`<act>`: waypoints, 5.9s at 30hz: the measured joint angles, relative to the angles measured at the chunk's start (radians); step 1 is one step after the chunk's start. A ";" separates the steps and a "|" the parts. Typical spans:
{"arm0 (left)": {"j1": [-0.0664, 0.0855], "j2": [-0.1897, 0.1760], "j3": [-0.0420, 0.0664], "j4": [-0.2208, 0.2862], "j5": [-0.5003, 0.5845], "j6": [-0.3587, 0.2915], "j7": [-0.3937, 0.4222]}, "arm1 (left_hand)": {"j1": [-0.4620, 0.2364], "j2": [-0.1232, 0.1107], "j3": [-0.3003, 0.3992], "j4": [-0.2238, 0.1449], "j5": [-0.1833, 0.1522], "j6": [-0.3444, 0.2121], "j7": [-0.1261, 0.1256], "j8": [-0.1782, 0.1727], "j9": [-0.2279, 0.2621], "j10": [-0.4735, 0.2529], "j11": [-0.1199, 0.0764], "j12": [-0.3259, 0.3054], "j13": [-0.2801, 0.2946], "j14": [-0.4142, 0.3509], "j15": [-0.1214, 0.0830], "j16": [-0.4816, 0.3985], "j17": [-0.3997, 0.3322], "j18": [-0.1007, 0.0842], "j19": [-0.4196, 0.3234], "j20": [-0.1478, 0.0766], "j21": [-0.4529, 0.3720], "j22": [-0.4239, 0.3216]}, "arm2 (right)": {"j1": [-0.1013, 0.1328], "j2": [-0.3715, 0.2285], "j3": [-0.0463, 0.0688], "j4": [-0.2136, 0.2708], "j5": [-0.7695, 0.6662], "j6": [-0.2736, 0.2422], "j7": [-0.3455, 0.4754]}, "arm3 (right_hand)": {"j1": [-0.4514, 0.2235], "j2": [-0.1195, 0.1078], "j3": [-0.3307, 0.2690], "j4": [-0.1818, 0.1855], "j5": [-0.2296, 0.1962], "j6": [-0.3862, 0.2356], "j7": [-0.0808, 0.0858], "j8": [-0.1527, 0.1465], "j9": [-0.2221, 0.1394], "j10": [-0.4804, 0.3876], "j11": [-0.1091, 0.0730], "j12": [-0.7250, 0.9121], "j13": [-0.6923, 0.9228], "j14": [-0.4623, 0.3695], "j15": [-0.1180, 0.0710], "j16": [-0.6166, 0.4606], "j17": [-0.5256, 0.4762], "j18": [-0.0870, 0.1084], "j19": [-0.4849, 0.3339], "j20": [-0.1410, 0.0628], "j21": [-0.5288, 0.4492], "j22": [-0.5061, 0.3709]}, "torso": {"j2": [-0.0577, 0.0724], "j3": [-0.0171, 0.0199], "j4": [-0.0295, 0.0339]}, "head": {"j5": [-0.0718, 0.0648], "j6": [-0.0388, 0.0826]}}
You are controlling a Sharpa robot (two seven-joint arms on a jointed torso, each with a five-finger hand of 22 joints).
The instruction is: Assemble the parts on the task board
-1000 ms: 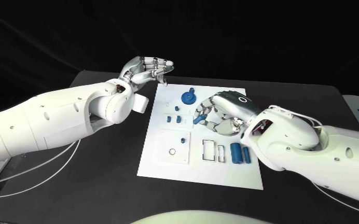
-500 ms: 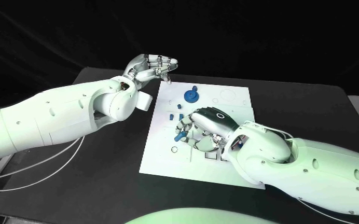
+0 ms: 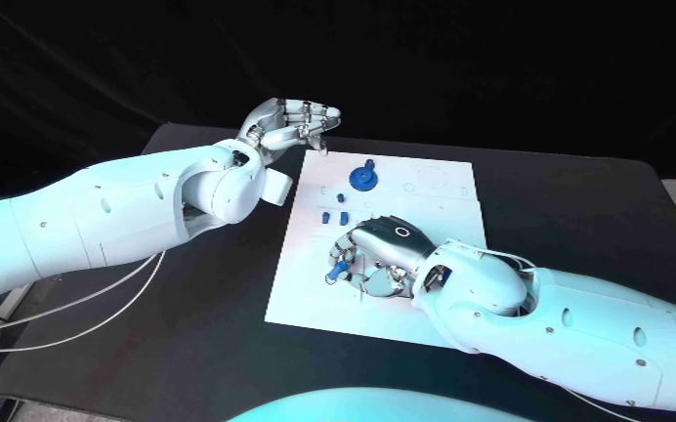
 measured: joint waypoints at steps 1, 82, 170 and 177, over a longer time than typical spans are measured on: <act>0.000 0.000 0.000 0.000 0.000 0.000 0.000 | 0.000 0.000 0.000 0.000 0.000 0.000 0.000 0.000 0.000 0.000 0.000 0.001 0.000 0.000 0.000 0.000 0.000 0.000 0.000 0.000 0.000 0.000 | -0.001 0.002 0.000 -0.002 -0.002 0.002 -0.002 | 0.000 0.000 0.000 0.000 0.000 0.000 0.000 0.000 0.000 0.000 0.000 0.000 0.000 0.000 0.000 0.000 0.000 0.000 0.000 0.000 0.000 0.000 | 0.000 0.0004 0.0004 | 0.000 0.000; 0.000 -0.010 -0.003 0.000 0.000 -0.003 -0.001 | 0.000 0.000 0.000 0.000 0.000 -0.007 0.000 0.000 0.000 -0.007 0.000 0.005 -0.001 0.000 0.000 0.000 -0.003 0.000 0.000 0.000 0.000 -0.001 | 0.046 -0.443 0.000 0.157 0.422 -0.121 -0.076 | -0.130 -0.022 -0.201 0.088 0.083 -0.143 -0.016 0.148 0.225 0.204 -0.032 1.171 1.161 0.002 -0.031 0.082 0.001 -0.015 0.000 -0.029 0.070 0.000 | -0.018 -0.0061 -0.0211 | -0.122 0.049; 0.000 -0.038 -0.012 0.025 0.000 0.002 -0.011 | -0.015 0.015 0.000 0.008 0.000 -0.007 0.000 0.000 0.000 -0.022 0.000 0.012 -0.004 -0.011 0.004 0.008 -0.006 0.000 0.000 0.000 -0.008 -0.005 | -0.023 -0.371 -0.007 0.223 0.308 -0.171 -0.365 | -0.198 0.054 -0.373 0.178 0.238 -0.116 -0.026 0.150 0.263 0.245 -0.045 1.273 1.162 0.002 -0.038 0.134 0.001 -0.030 0.000 -0.036 0.124 0.000 | -0.030 -0.0155 -0.0337 | -0.157 0.015; 0.000 -0.038 -0.012 0.026 0.000 0.003 -0.013 | -0.015 0.015 0.000 0.008 0.000 -0.007 0.000 0.000 0.000 -0.025 0.004 0.012 -0.004 -0.011 0.004 0.008 -0.006 0.000 0.000 0.000 -0.008 -0.005 | -0.019 -0.324 -0.007 0.211 0.383 -0.178 -0.354 | -0.198 0.054 -0.373 0.178 0.238 -0.115 -0.026 0.151 0.263 0.245 -0.045 1.273 1.162 -0.002 -0.041 0.134 0.001 -0.030 0.000 -0.036 0.124 0.000 | -0.029 -0.0162 -0.0336 | -0.149 0.014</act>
